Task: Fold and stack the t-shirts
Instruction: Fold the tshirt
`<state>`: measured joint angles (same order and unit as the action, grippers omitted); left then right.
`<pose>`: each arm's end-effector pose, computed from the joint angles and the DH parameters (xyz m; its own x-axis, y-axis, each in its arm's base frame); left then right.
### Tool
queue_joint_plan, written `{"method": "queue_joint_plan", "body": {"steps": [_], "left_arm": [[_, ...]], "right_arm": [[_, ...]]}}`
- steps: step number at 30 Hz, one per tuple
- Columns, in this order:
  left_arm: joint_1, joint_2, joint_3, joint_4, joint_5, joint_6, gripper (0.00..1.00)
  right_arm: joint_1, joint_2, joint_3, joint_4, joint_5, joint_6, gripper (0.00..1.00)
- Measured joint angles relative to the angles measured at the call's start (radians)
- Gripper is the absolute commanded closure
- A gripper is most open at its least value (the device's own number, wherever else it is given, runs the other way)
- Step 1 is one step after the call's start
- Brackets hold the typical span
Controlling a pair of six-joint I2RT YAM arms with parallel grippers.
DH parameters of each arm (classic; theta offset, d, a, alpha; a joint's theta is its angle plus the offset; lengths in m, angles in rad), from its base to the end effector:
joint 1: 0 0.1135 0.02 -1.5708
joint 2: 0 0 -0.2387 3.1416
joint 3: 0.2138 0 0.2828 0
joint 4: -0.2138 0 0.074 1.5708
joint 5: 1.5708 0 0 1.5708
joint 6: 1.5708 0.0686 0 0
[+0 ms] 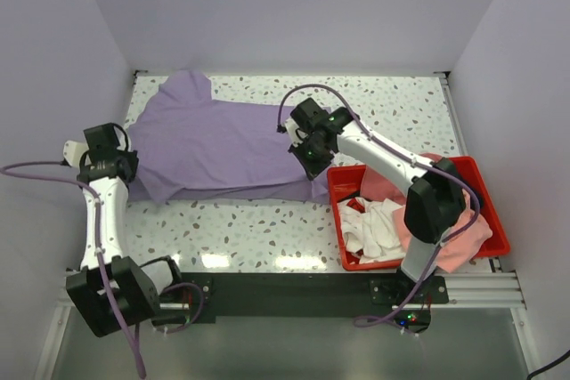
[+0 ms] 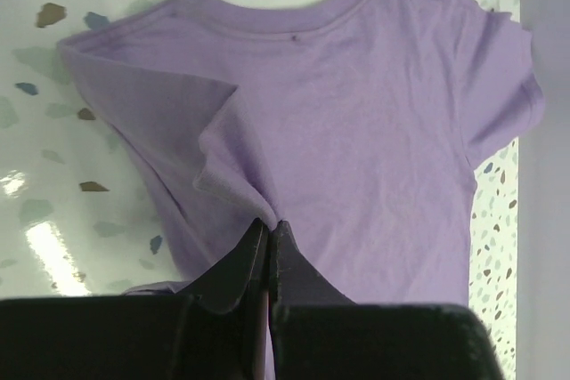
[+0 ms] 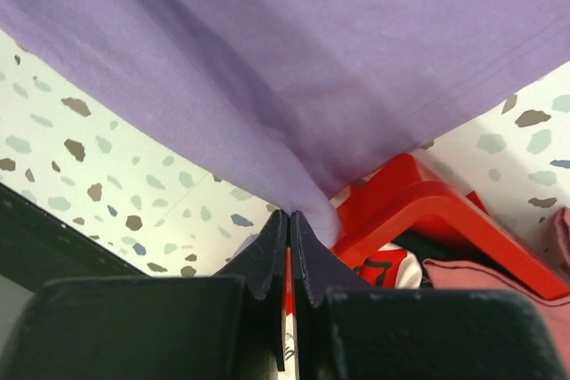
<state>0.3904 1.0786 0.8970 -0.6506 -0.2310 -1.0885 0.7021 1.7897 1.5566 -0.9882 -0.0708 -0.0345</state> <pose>0.2572 0.1228 0.2289 0.1373 -0.8761 -0.4622 -0.8437 0.1410 -0.5179 0.3048 0.2642 0.2072 -0.6941 -0.6321 -0.3445 -0.6870 0.7246 0.0546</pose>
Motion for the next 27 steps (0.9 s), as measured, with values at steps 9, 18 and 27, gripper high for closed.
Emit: {"method": "queue_joint_plan", "body": {"steps": [9, 18, 27], "left_arm": [[-0.047, 0.182, 0.092, 0.08, -0.019, -0.008, 1.0], [-0.077, 0.382, 0.199, 0.124, -0.047, 0.0, 1.0], [-0.098, 0.585, 0.305, 0.147, -0.043, 0.032, 1.0]], "right_arm": [[-0.061, 0.119, 0.097, -0.005, -0.004, -0.028, 1.0], [-0.099, 0.234, 0.193, -0.027, -0.019, -0.06, 1.0], [-0.139, 0.351, 0.297, -0.041, -0.016, -0.087, 0.87]]}}
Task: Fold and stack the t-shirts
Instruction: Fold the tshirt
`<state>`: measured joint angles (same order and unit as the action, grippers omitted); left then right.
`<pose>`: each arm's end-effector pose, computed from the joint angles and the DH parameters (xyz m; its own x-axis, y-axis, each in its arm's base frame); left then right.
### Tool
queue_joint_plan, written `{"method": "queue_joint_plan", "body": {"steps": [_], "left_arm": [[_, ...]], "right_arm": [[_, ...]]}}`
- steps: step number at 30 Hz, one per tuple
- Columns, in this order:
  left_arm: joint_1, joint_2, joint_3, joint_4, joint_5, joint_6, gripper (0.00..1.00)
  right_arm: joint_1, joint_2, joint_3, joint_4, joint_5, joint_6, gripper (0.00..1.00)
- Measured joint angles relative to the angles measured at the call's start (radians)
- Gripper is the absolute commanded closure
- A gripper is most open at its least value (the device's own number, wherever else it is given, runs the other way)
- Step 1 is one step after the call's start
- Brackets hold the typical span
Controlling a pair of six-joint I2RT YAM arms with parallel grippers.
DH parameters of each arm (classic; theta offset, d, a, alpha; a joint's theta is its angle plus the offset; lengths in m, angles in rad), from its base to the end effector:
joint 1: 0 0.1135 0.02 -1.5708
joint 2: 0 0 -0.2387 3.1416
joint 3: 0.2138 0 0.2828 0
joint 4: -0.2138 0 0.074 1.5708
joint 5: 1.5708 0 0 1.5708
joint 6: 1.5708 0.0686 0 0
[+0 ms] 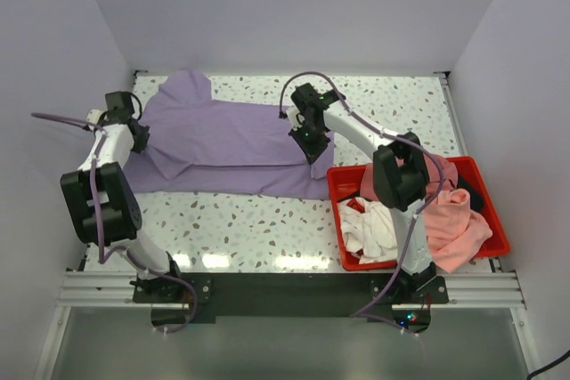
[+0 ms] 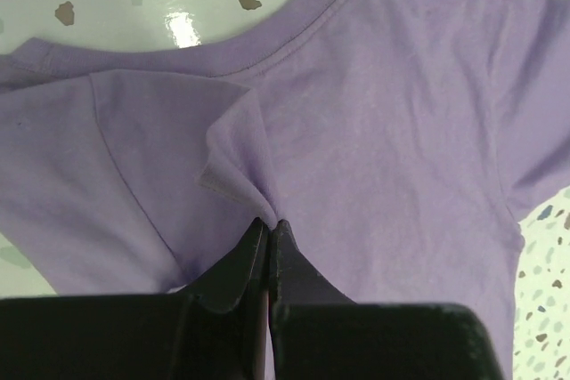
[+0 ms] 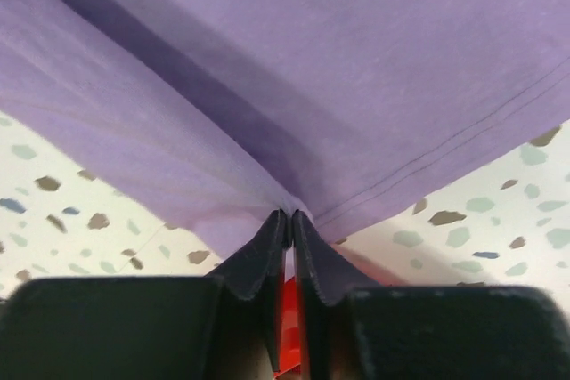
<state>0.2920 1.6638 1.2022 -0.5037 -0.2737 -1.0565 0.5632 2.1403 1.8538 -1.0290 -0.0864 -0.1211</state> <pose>0.3739 0.1318 0.1667 -0.0178 -0.8806 -0.4735 -0.8944 0.2257 -0.3862 0.3915 0.2542 0.1563 -0.7457 -0.6132 -0.2608 -0.6451 0.7623 0.0524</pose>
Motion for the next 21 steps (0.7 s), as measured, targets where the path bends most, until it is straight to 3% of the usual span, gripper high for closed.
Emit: {"method": "queue_joint_plan", "body": {"steps": [1, 2, 3, 4, 5, 8, 10, 11, 12, 15, 21], "left_arm": [[-0.002, 0.018, 0.009, 0.0, -0.002, 0.003, 0.96], [-0.004, 0.036, 0.021, 0.0, -0.005, 0.005, 0.9], [-0.005, 0.054, 0.035, 0.001, -0.011, 0.012, 0.7], [-0.006, 0.072, 0.055, -0.003, -0.015, 0.025, 0.59], [-0.007, 0.093, 0.094, -0.008, -0.021, 0.031, 0.35], [-0.007, 0.158, 0.185, -0.028, -0.024, 0.065, 0.01], [-0.007, 0.185, 0.25, -0.036, -0.022, 0.091, 0.0], [-0.007, 0.187, 0.269, -0.038, -0.022, 0.101, 0.0], [-0.008, 0.184, 0.28, -0.04, -0.022, 0.112, 0.0], [-0.01, 0.142, 0.252, -0.033, -0.018, 0.134, 0.0], [-0.012, -0.083, -0.052, 0.048, 0.044, 0.158, 0.0]], "right_arm": [[-0.003, 0.014, 0.013, 0.002, 0.006, -0.003, 0.79], [-0.007, 0.028, 0.023, 0.007, 0.022, -0.004, 0.62], [-0.01, 0.039, 0.032, 0.011, 0.047, -0.001, 0.42], [-0.014, 0.05, 0.043, 0.018, 0.077, 0.008, 0.4], [-0.018, 0.063, 0.055, 0.026, 0.119, 0.003, 0.39], [-0.028, 0.092, 0.097, 0.054, 0.255, 0.016, 0.35], [-0.034, 0.093, 0.116, 0.074, 0.316, 0.027, 0.21], [-0.037, 0.088, 0.119, 0.085, 0.339, 0.034, 0.08], [-0.04, 0.079, 0.118, 0.097, 0.352, 0.044, 0.01], [-0.042, 0.021, 0.066, 0.134, 0.347, 0.062, 0.01], [-0.006, -0.201, -0.169, 0.227, 0.164, 0.132, 0.01]]}}
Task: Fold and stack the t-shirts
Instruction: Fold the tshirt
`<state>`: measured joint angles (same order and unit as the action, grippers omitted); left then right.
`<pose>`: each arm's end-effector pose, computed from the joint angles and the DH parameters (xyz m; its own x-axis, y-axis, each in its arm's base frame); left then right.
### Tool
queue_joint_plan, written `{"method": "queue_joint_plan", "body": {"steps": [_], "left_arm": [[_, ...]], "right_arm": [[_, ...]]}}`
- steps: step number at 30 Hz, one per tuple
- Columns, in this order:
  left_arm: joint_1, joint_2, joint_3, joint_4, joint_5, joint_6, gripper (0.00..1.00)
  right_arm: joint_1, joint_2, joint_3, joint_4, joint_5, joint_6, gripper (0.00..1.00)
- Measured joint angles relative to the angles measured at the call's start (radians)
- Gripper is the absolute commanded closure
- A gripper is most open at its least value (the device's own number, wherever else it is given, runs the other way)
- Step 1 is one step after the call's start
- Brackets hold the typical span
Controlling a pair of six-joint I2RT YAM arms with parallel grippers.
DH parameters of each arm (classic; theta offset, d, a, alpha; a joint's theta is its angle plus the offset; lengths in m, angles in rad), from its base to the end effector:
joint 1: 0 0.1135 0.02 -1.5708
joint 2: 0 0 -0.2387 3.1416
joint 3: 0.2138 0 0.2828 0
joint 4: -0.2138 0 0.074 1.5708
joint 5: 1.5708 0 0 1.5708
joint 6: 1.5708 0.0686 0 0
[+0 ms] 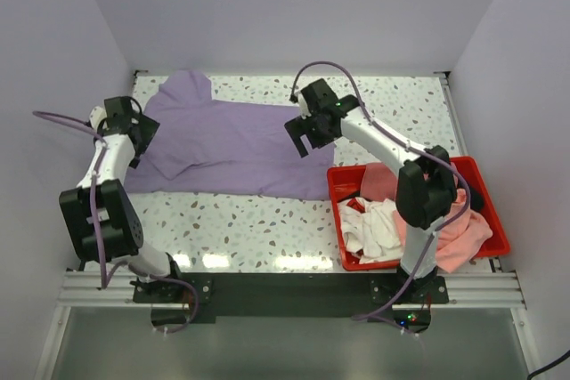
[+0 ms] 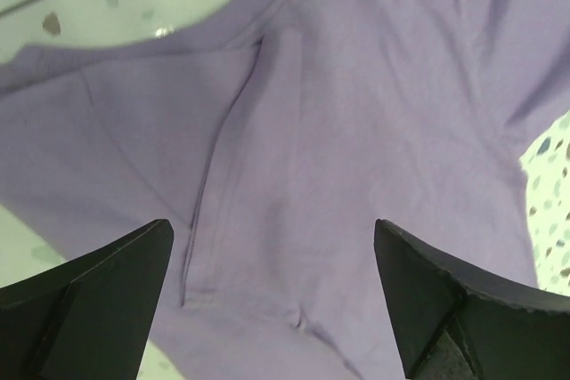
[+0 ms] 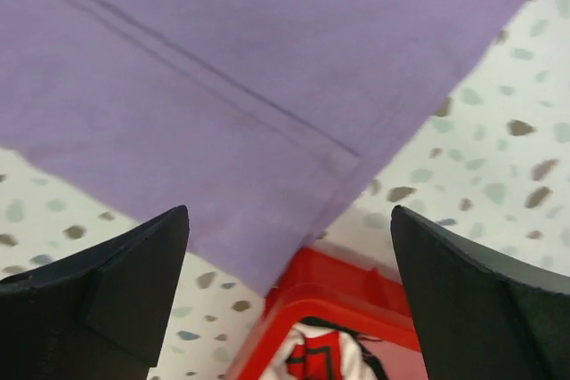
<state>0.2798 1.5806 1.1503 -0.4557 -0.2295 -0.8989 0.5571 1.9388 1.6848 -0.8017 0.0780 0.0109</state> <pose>0.3682 0.1220 0.1824 -0.1447 -0.8345 -0.5316 -0.8361 0.3904 -0.3854 0.3921 0.2379 0.2009 -0.7440 -0.4506 -0.4933 -0.4864 0.8715 -0.0624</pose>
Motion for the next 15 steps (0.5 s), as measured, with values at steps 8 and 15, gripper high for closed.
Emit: {"method": "queue_joint_plan", "body": {"steps": [8, 15], "left_arm": [[0.003, 0.028, -0.122, 0.092, 0.075, 0.032, 0.0], [0.033, 0.053, -0.188, 0.136, 0.065, 0.039, 0.0]], "right_arm": [[0.183, 0.051, -0.067, 0.113, -0.154, 0.068, 0.01], [0.221, 0.18, -0.079, 0.146, -0.144, 0.12, 0.01]]}}
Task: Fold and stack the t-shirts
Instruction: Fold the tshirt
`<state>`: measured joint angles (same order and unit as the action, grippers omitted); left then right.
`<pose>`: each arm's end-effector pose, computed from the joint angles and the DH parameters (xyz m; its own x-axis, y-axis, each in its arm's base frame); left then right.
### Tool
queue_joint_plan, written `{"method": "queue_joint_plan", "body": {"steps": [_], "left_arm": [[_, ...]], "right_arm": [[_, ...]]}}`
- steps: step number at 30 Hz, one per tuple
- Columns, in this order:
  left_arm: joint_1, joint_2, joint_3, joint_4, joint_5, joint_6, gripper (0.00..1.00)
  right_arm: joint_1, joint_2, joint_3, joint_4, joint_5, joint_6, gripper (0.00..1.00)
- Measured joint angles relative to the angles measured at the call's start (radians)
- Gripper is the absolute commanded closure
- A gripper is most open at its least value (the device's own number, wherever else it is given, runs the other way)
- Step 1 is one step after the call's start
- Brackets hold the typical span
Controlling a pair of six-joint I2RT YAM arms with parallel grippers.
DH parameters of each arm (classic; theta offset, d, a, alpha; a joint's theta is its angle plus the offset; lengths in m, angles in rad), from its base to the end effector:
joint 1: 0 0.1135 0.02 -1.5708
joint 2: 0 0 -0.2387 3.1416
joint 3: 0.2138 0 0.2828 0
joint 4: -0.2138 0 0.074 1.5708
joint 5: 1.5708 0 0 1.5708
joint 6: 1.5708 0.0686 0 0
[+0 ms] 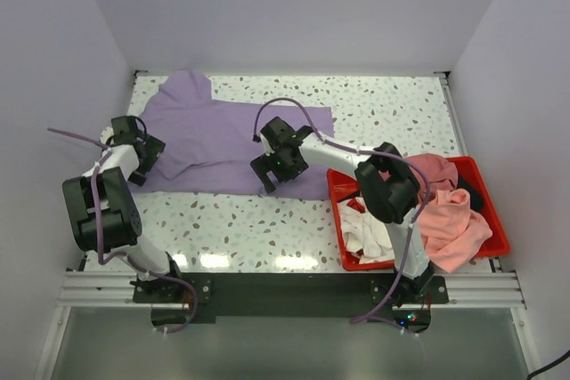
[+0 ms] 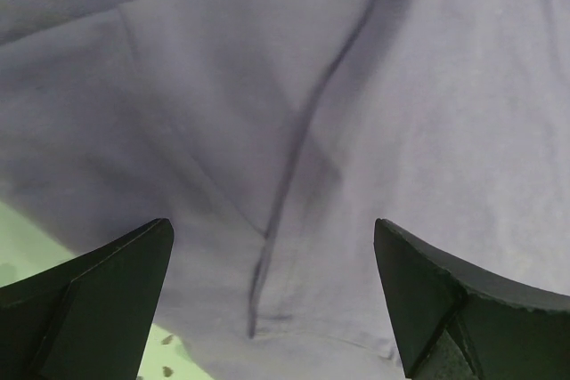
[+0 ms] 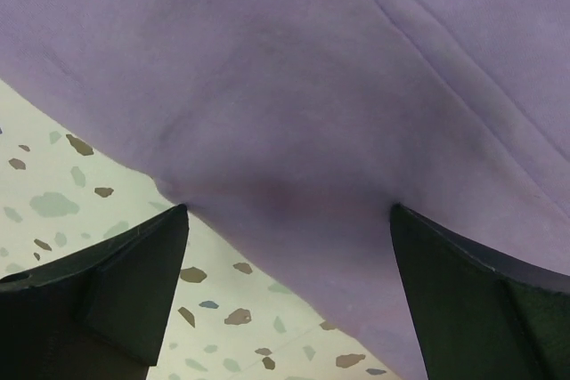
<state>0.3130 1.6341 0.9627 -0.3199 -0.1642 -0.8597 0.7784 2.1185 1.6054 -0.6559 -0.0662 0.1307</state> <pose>0.3451 0.1235 0.1082 -0.2249 -0.8584 -0.4610 -0.8570 0.3994 -0.3256 0.3316 0.3334 0.1028 -0.7435 -0.5505 -0.3798 -0.6275 0.7706 0.1113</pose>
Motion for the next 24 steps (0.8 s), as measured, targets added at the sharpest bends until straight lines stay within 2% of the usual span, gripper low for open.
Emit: {"method": "queue_joint_plan", "body": {"steps": [4, 13, 24], "left_arm": [[0.024, -0.02, -0.078, 0.018, -0.023, 0.0, 0.0], [0.113, -0.163, -0.238, 0.055, -0.057, -0.011, 0.0], [0.146, -0.298, -0.341, -0.076, -0.185, -0.095, 0.0]], "right_arm": [[-0.006, -0.022, -0.043, 0.056, -0.003, 0.022, 0.01], [0.044, -0.158, -0.262, 0.18, -0.005, 0.022, 0.01], [0.09, -0.269, -0.41, 0.207, -0.024, 0.034, 0.01]]}}
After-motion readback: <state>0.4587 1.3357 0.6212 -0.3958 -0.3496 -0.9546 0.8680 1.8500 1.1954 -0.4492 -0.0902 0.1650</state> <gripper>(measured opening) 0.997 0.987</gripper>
